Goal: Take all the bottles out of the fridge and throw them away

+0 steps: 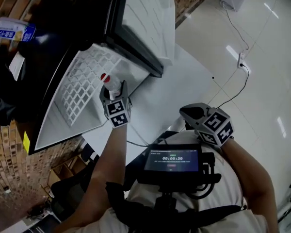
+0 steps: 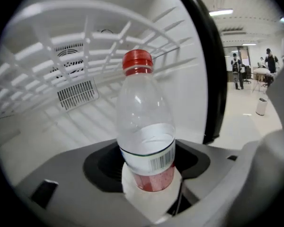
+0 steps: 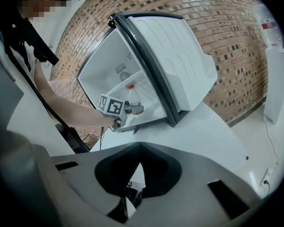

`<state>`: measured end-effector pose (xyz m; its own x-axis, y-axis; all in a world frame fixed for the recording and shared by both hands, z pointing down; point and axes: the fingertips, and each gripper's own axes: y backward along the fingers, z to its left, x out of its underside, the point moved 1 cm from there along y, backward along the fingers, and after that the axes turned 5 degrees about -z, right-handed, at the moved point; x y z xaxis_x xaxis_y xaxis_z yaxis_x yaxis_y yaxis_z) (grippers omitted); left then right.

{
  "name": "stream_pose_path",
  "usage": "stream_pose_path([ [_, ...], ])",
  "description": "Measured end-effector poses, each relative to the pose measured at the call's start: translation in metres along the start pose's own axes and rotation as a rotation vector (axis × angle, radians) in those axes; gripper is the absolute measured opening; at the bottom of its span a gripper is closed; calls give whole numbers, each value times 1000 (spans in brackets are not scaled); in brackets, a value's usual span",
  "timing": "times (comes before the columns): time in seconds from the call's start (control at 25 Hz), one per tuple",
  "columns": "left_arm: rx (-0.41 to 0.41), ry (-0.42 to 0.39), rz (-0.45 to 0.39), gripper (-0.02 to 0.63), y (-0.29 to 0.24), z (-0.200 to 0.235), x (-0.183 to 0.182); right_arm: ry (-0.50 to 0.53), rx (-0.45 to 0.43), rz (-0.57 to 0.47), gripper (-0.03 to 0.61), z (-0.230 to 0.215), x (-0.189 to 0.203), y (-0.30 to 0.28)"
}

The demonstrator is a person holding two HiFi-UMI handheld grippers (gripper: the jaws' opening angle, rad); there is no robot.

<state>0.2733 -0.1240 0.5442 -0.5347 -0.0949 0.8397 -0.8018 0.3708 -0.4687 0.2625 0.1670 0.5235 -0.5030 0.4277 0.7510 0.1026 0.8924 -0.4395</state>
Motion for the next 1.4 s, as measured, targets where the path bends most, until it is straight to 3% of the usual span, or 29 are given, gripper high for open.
stream_pose_path([
  [0.2,138,-71,27,310,77,-39,24,52,-129,17,4,35,-10,-36],
  [0.28,191,-35,23,310,103,-48,31,58,-170,27,3,49,-11,-50],
  [0.36,218,72,17,310,126,-48,41,75,-216,44,3,63,-14,-64],
  [0.52,195,318,-10,310,167,-34,59,136,-314,86,4,93,-17,-92],
  [0.68,152,431,-59,310,212,-13,48,198,-407,115,3,130,-21,-120],
  [1.0,53,480,-153,310,265,23,38,334,-578,80,4,208,-63,-148],
  [1.12,27,490,-163,310,274,34,39,381,-590,72,4,221,-66,-157],
  [1.4,32,484,-133,310,281,33,52,366,-591,115,5,222,-46,-159],
])
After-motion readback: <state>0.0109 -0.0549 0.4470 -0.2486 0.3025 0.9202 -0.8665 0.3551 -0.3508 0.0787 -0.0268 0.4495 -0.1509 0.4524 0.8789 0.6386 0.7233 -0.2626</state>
